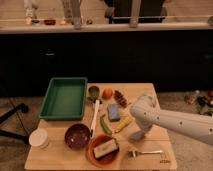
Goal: Wipe table surface with towel
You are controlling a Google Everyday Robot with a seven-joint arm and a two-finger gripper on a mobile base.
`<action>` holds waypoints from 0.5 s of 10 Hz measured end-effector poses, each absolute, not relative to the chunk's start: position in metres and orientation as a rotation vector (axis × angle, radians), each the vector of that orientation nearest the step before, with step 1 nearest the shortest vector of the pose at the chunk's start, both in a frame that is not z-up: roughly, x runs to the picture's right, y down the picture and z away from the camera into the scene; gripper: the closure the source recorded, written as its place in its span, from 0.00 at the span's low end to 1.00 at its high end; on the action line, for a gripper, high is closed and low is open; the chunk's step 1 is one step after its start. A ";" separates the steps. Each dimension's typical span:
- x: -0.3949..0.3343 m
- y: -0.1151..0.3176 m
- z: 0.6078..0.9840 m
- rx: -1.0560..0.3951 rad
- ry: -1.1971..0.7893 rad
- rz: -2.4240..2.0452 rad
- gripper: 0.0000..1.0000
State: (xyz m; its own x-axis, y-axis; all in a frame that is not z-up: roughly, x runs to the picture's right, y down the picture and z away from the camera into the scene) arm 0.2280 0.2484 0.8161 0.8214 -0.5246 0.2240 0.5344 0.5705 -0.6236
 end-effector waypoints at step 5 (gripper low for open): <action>0.273 0.262 0.800 -0.811 0.031 -0.609 1.00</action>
State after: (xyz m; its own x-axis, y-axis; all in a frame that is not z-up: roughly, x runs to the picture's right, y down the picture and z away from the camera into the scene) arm 0.2727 0.2624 0.8005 0.8293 -0.5214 0.2008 0.4985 0.5282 -0.6874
